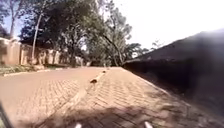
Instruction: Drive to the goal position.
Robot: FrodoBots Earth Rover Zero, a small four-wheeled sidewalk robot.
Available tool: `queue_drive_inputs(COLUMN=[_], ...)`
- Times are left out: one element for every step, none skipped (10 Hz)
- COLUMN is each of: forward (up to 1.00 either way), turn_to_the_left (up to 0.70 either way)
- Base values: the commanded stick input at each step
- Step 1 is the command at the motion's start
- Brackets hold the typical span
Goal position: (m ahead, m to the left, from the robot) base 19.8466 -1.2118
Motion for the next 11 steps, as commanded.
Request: queue_drive_inputs(forward=[0.70,0.70,0.70,0.70,0.70,0.70,0.70,0.70,0.70,0.70,0.70], turn_to_the_left=[0.00,0.00,0.00,0.00,0.00,0.00,0.00,-0.15,-0.35,-0.35,-0.35])
